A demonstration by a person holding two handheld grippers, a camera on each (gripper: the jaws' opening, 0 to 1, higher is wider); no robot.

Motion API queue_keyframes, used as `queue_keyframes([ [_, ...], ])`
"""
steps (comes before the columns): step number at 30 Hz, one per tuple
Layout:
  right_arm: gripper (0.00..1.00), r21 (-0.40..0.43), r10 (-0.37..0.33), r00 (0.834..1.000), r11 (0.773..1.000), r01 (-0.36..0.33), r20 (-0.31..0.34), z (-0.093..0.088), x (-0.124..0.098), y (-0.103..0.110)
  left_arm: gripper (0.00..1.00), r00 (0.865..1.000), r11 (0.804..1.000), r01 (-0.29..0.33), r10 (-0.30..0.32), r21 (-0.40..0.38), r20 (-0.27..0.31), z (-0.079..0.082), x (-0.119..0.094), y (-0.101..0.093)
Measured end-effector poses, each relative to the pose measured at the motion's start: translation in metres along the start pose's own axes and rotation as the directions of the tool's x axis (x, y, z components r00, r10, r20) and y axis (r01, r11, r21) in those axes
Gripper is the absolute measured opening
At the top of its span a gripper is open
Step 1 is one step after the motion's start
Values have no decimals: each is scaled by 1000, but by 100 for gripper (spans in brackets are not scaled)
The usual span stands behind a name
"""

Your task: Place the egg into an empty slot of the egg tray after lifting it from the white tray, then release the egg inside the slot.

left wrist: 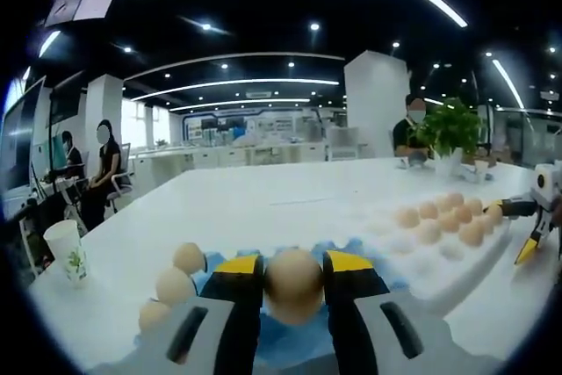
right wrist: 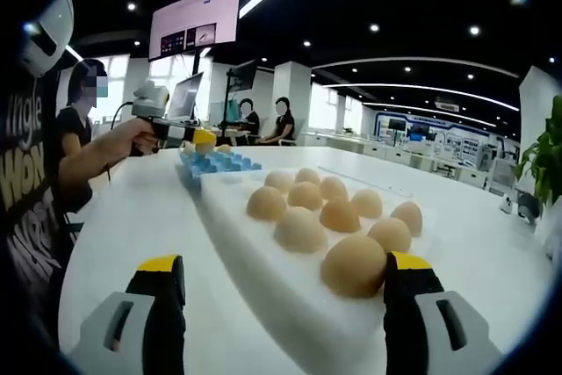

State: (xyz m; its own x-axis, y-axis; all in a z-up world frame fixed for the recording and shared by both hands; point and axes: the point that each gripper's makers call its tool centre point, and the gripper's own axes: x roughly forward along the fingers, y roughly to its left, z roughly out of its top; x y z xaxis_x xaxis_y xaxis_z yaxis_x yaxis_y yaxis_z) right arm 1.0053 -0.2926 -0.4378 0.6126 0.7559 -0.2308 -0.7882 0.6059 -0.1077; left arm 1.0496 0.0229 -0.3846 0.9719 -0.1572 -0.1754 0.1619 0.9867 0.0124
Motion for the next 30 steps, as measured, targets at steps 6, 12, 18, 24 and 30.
queue_keyframes([
  [6,98,-2,0,1000,1000,0,0,0,1,0,27,1000,1000,-29,29,-3,-4,-3,-4,11],
  [12,98,-3,0,1000,1000,0,2,0,1,0,27,999,999,-51,51,-3,-9,-5,-8,20],
  [18,98,-2,0,1000,1000,0,5,0,1,0,27,997,997,-77,77,6,-11,-6,-10,28],
  [24,98,-3,-1,1000,1000,1,6,0,1,0,27,995,996,-93,93,6,-20,-10,-11,35],
  [30,98,-5,-1,1000,1000,1,4,-1,2,0,27,992,992,-122,122,12,-34,-16,-14,46],
])
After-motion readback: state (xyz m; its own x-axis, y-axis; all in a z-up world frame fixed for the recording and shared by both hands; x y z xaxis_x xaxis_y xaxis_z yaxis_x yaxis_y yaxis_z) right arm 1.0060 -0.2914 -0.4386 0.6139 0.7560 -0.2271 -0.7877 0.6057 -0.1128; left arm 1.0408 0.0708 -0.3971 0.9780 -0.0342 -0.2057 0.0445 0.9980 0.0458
